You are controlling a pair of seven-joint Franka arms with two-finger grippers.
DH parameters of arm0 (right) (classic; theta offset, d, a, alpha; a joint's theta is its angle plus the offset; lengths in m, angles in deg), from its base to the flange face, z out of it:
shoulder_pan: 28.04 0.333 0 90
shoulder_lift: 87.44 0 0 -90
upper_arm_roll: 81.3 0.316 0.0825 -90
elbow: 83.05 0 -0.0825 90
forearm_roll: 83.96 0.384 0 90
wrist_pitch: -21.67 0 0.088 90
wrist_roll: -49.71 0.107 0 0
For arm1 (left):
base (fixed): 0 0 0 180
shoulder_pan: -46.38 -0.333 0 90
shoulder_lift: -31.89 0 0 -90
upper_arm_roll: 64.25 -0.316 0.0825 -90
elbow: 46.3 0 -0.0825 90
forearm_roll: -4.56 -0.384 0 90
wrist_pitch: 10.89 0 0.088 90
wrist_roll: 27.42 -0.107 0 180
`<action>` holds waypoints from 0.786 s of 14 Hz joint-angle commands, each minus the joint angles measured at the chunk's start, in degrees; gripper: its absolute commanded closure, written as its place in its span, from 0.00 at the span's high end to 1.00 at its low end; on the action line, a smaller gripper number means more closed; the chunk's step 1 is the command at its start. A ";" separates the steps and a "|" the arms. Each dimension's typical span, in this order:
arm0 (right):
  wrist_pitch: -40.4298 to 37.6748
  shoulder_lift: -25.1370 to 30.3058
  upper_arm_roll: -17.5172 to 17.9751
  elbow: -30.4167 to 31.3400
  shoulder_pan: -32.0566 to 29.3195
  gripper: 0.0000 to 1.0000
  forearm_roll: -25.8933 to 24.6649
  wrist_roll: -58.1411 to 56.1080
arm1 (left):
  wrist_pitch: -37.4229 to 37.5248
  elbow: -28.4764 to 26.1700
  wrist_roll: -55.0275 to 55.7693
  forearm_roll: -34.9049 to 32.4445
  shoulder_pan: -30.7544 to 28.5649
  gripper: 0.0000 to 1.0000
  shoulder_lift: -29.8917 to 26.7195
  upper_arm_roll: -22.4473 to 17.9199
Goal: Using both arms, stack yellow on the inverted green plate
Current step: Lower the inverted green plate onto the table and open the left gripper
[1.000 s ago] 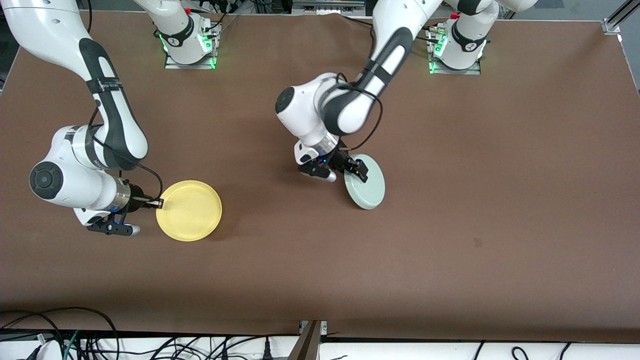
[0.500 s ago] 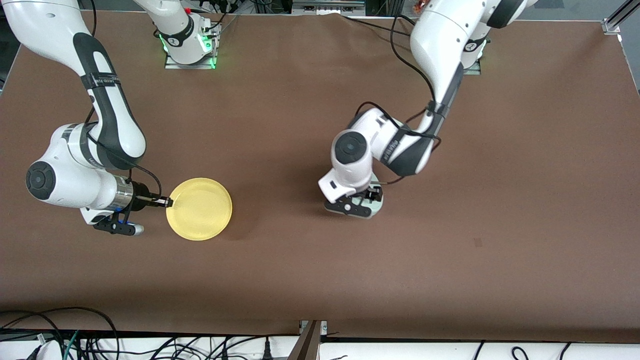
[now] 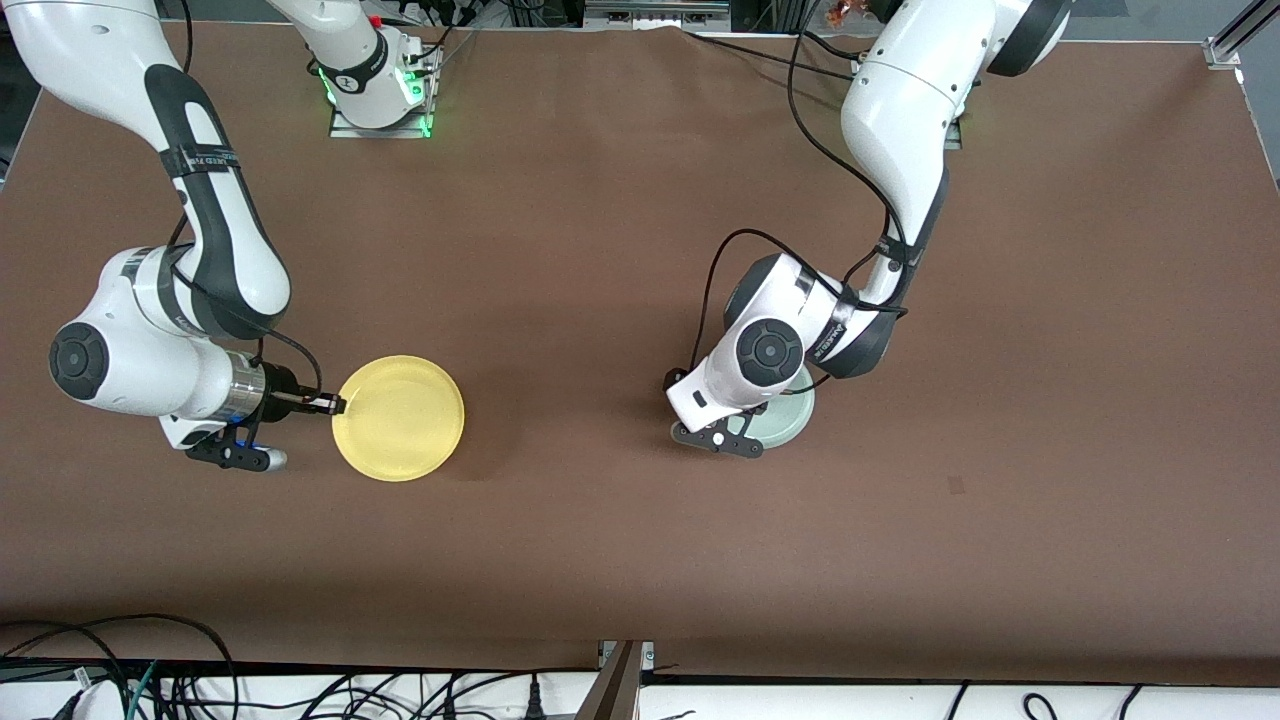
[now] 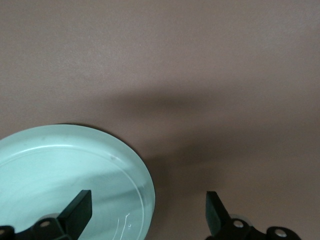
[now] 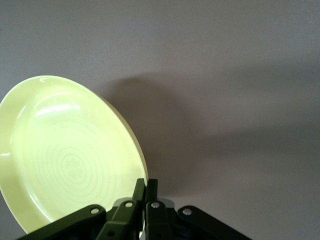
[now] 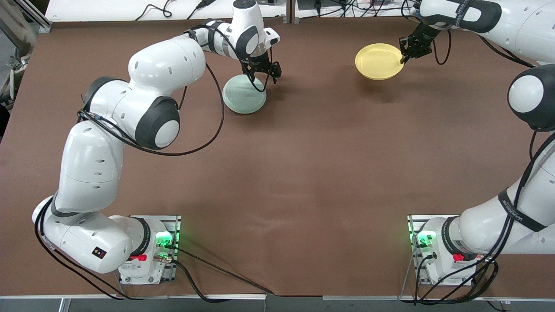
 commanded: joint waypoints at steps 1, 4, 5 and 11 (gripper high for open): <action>-1.21 0.58 0.43 -0.42 0.70 0.00 1.02 2.75 | 4.56 -0.61 -1.16 1.06 -3.28 1.00 -4.41 -0.47; -1.03 0.50 0.43 -0.42 3.07 0.00 1.02 7.33 | 13.19 -0.61 -2.30 -8.47 -7.93 1.00 -11.53 -3.02; -1.03 0.49 0.43 -0.42 3.86 0.00 1.11 8.47 | 15.39 -0.61 -3.44 -12.35 -9.08 1.00 -13.12 -3.02; 6.76 -1.17 1.58 -0.42 13.25 0.00 8.93 20.04 | 28.04 -2.88 -14.44 -14.67 -17.43 1.00 -26.81 -2.59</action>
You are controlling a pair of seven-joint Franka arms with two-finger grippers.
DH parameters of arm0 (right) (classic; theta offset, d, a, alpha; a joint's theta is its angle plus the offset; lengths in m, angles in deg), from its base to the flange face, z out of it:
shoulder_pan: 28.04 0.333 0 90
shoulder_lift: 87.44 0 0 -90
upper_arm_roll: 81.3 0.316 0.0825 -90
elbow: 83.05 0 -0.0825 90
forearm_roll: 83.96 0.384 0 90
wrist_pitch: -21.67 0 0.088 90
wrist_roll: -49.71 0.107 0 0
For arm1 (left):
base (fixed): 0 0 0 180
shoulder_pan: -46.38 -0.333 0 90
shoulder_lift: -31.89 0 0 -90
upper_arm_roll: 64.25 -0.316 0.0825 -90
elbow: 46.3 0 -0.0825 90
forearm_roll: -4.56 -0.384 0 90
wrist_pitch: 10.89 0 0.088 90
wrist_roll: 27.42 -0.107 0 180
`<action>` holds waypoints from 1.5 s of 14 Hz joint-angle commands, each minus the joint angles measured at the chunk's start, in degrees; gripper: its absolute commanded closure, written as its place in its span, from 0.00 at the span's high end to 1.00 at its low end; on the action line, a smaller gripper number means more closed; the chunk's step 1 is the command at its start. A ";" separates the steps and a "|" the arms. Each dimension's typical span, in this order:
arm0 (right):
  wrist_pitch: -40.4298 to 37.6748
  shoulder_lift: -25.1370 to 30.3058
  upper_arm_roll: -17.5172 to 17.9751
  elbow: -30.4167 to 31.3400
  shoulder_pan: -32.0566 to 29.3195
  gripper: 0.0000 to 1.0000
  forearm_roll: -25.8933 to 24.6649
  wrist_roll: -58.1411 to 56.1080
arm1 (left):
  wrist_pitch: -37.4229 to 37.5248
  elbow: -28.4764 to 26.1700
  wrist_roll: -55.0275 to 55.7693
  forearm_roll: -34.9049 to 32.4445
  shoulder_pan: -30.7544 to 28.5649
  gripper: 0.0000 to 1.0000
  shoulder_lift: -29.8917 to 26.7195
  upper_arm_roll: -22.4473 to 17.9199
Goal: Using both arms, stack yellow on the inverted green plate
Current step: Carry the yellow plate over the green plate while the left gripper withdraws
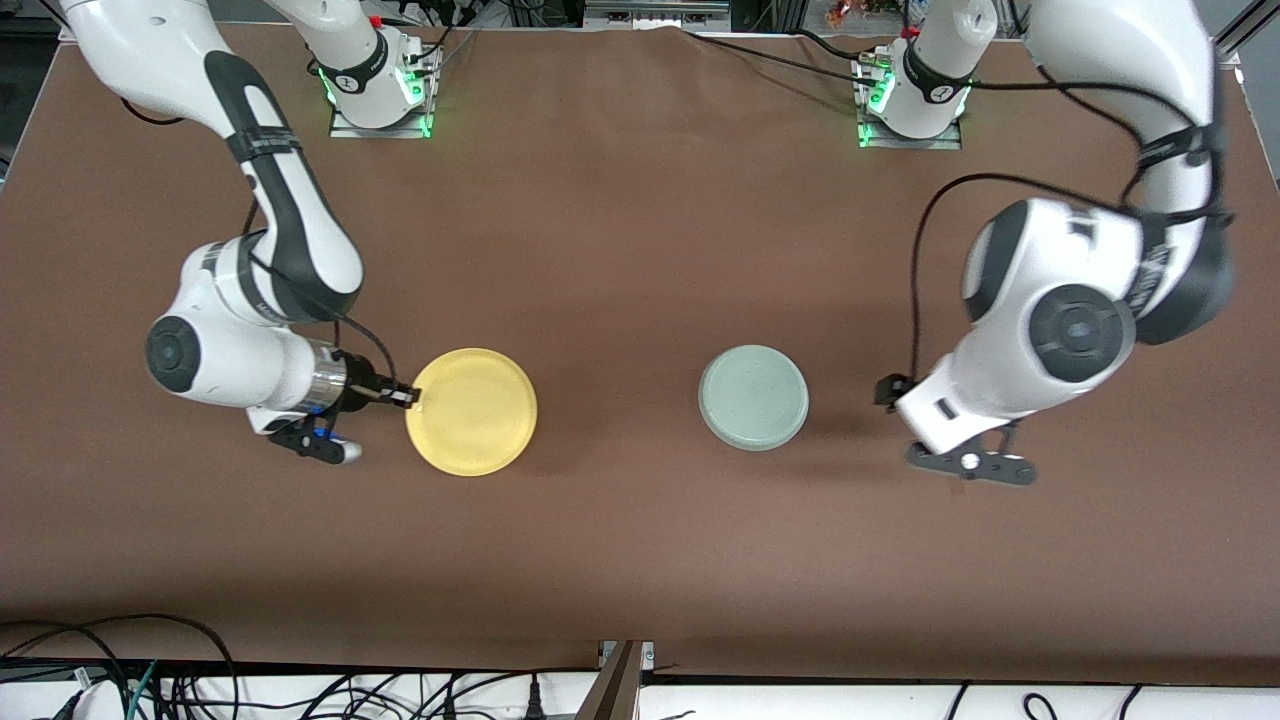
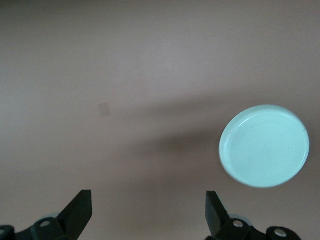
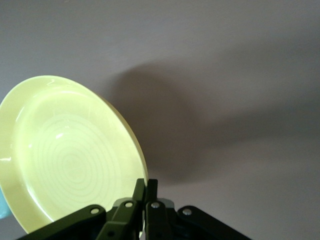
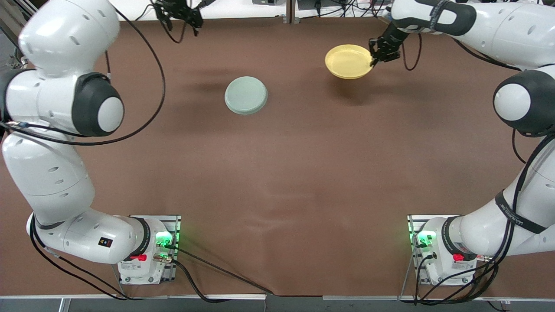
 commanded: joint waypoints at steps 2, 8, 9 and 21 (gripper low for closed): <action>10.24 -2.58 0.01 -0.37 8.93 0.00 1.48 13.10 | 4.08 -11.48 -2.96 -1.27 -2.26 1.00 -16.68 1.00; 28.79 -8.30 -0.17 -0.37 24.06 0.00 0.77 32.10 | 3.73 -21.91 -6.92 -0.31 -9.62 1.00 -30.71 1.26; 30.56 -8.82 -0.17 -0.37 26.34 0.00 0.86 33.95 | 3.38 -21.90 -6.83 0.74 -12.26 1.00 -30.71 2.57; 39.81 -18.67 -0.35 -8.98 34.45 0.00 1.30 40.03 | 5.13 -21.63 -6.22 0.23 -15.27 1.00 -30.97 3.28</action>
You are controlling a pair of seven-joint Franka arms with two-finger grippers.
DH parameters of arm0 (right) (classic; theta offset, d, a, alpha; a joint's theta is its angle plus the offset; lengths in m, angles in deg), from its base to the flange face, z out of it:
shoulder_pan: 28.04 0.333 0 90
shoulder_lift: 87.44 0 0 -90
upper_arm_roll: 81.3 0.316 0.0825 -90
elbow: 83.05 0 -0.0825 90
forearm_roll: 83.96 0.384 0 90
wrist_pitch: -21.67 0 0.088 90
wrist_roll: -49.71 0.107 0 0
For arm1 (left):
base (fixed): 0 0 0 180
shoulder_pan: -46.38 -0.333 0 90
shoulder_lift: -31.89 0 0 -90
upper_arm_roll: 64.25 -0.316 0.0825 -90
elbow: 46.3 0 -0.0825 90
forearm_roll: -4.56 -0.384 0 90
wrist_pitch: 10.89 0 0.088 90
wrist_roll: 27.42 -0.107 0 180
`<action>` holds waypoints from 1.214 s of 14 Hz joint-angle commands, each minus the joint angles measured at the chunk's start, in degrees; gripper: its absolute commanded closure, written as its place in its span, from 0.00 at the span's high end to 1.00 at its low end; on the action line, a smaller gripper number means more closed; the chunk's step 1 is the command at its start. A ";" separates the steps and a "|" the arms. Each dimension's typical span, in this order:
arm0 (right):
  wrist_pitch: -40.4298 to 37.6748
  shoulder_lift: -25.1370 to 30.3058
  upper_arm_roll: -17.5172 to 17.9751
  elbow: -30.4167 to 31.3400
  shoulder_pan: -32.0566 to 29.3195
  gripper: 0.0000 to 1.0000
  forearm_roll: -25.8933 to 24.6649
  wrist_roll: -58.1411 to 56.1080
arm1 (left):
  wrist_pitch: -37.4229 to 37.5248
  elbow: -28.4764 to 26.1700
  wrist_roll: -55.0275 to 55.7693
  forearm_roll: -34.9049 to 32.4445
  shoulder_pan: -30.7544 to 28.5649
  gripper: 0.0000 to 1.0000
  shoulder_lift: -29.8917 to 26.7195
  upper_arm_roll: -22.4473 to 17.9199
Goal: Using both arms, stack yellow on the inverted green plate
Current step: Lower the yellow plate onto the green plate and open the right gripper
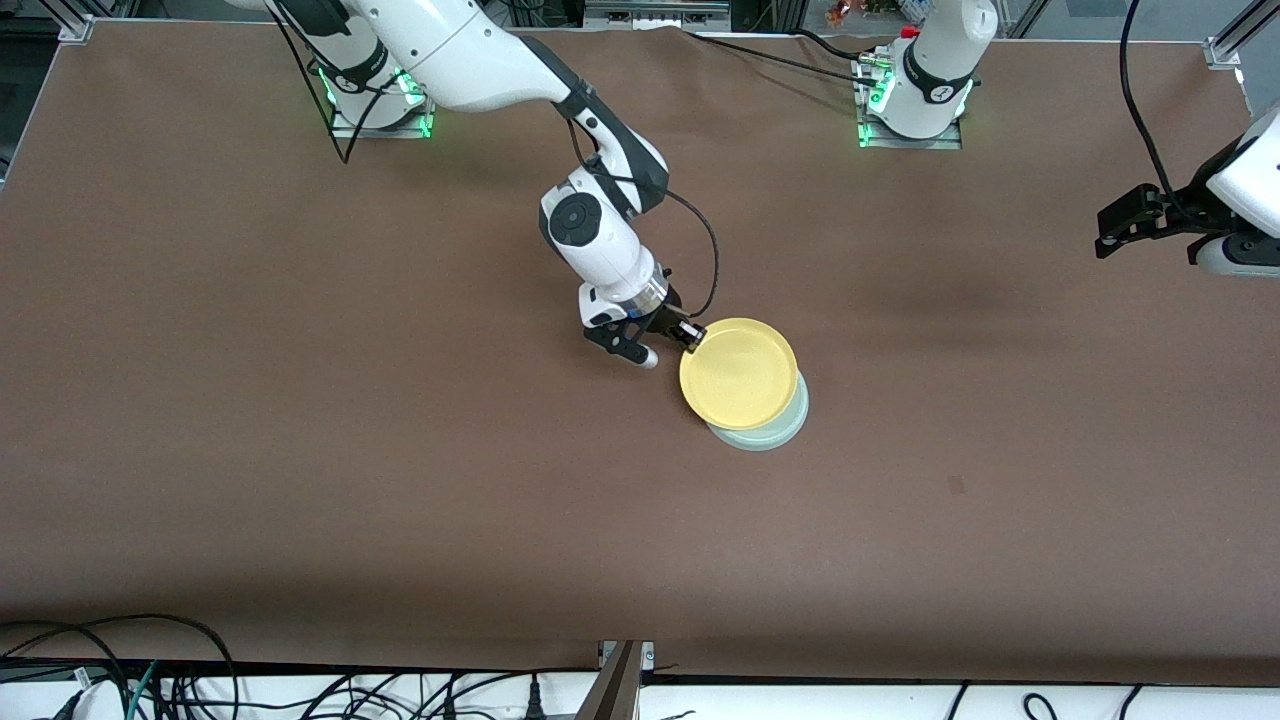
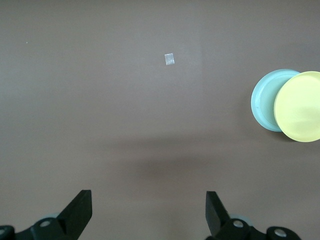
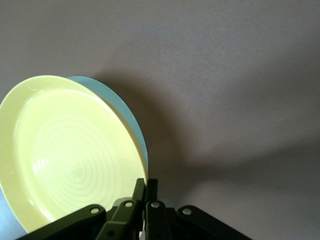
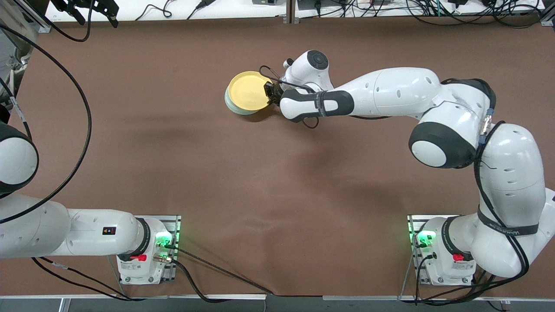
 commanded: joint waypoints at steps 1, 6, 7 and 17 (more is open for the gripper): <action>0.18 -2.65 -0.64 -5.18 1.06 0.00 0.92 0.68 | 0.88 0.16 -0.44 0.11 -0.55 1.00 -0.65 0.49; 0.26 -6.43 -0.73 -8.88 2.38 0.00 0.83 0.68 | 0.88 0.16 -0.44 -0.24 -0.55 1.00 -0.65 0.84; 0.26 -6.43 -0.73 -8.97 2.46 0.00 0.83 0.68 | 0.88 0.25 -0.44 -0.24 -0.55 1.00 -0.65 0.93; -0.26 -3.90 -1.69 -8.97 1.85 0.99 0.65 3.49 | 0.88 0.87 -0.53 0.37 -0.55 1.00 -0.39 1.10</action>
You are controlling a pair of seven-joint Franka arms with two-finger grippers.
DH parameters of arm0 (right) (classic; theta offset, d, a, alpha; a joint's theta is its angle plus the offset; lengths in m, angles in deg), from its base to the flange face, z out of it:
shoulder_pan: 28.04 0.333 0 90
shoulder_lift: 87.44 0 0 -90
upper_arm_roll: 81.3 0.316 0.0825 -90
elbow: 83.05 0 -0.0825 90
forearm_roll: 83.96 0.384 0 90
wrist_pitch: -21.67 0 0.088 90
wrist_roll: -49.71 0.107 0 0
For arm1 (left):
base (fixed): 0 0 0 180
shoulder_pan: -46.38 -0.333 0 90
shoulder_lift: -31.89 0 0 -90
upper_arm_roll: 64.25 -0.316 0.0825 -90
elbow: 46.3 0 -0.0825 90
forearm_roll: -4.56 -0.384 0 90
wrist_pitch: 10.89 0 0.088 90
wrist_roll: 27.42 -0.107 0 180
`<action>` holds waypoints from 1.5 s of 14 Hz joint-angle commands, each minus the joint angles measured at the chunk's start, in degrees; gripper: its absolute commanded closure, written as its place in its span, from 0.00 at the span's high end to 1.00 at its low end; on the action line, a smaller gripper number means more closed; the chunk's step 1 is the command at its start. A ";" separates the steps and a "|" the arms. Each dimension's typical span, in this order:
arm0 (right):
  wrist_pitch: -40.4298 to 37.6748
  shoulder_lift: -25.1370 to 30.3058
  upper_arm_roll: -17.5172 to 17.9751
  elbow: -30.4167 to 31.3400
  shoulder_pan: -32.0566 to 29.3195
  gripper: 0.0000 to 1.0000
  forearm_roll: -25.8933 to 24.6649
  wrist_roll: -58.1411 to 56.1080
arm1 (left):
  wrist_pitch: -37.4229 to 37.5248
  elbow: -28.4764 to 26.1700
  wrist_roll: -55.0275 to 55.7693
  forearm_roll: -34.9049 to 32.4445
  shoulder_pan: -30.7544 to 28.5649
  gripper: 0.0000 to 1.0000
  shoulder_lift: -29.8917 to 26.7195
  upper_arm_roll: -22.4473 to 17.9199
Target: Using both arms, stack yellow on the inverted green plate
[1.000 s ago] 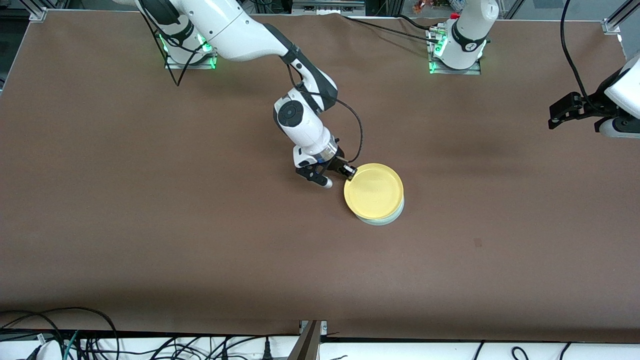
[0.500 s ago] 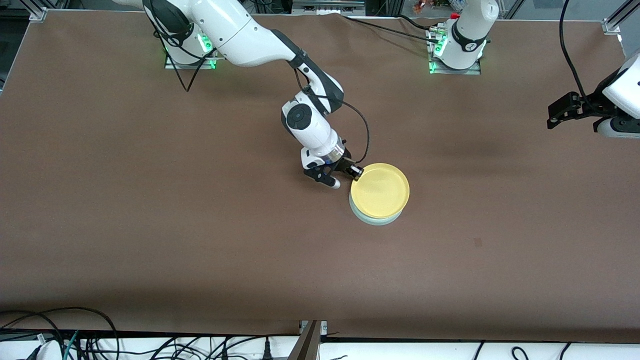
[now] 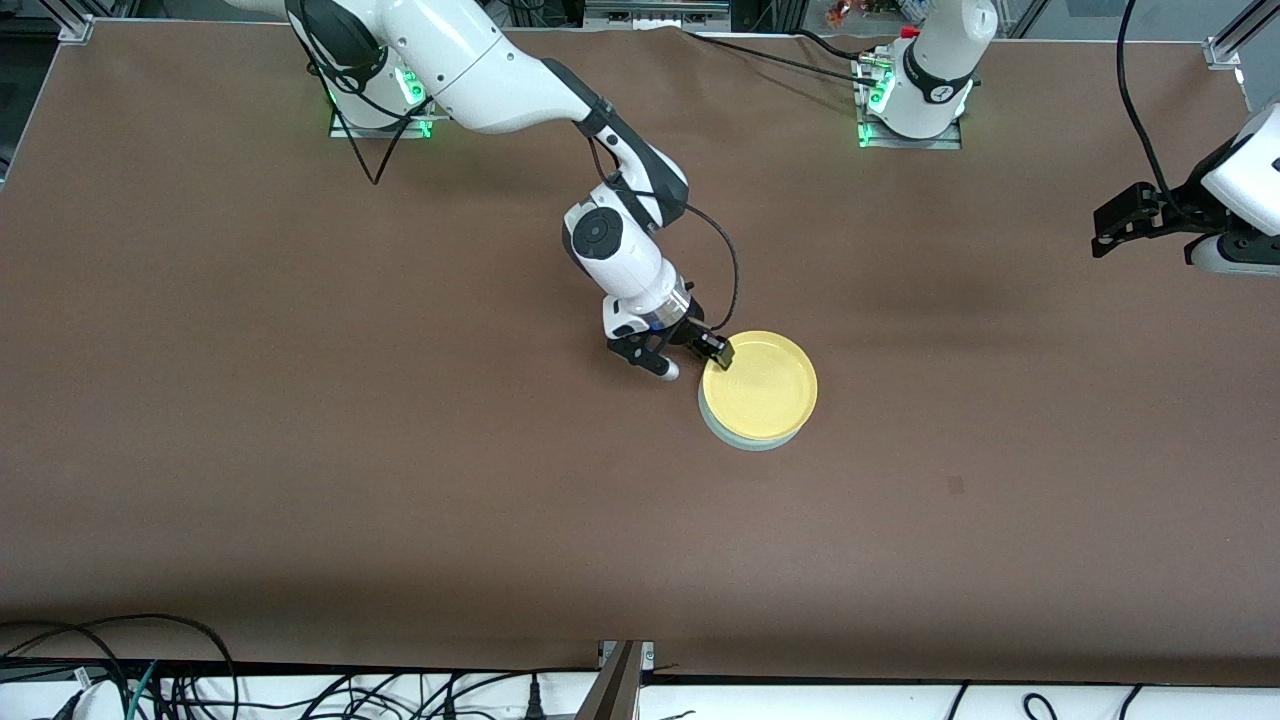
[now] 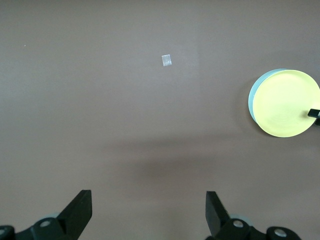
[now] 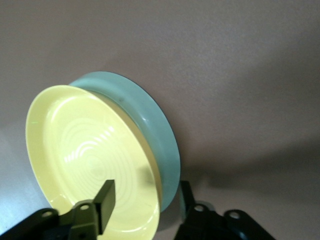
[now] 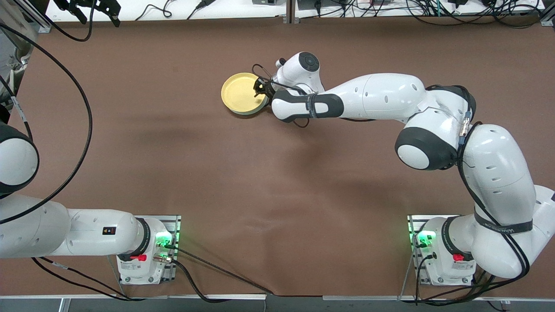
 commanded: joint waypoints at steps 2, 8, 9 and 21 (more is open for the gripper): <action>-2.86 4.82 -3.96 -0.06 0.51 0.99 0.65 0.79 | 0.83 0.61 -0.53 0.46 -0.54 1.00 -0.38 0.39; -35.45 21.51 -19.95 -0.23 0.51 1.00 -4.43 -0.52 | 0.56 0.70 -0.53 0.46 -0.54 1.00 -0.20 0.38; -37.66 23.27 -22.41 -0.23 0.51 1.00 -5.06 -1.75 | 0.65 0.70 -0.53 0.46 -0.54 1.00 -0.20 0.21; -52.27 41.19 -36.60 9.68 -6.94 1.00 -5.15 -28.80 | 1.09 0.70 -0.26 0.46 -0.54 1.00 -0.20 0.12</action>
